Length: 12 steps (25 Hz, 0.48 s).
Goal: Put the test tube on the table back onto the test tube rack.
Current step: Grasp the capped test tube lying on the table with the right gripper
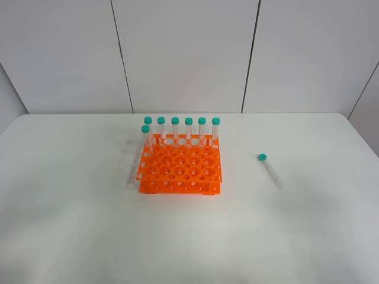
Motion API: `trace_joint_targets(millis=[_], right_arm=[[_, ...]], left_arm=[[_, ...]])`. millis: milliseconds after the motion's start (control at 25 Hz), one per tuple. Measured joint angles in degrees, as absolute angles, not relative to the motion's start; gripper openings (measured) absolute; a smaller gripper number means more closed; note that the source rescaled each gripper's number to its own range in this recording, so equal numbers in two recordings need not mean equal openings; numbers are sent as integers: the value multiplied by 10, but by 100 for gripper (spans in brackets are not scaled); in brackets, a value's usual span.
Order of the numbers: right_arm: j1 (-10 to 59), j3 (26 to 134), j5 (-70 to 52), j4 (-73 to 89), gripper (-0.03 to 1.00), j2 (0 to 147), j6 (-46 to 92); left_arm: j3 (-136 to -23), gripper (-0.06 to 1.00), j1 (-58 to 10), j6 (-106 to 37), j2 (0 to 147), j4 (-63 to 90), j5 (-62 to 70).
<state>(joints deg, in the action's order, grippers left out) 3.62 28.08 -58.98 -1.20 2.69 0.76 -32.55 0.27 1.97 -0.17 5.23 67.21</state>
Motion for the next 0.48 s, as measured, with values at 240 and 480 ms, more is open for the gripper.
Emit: trace_joint_targets(millis=[240, 480], right_arm=[[36, 281, -590, -12, 91, 27, 8], [36, 281, -590, -12, 91, 27, 8]], left_arm=[[-326, 100, 3, 20, -2, 52, 672], [-326, 100, 3, 20, -2, 52, 672]])
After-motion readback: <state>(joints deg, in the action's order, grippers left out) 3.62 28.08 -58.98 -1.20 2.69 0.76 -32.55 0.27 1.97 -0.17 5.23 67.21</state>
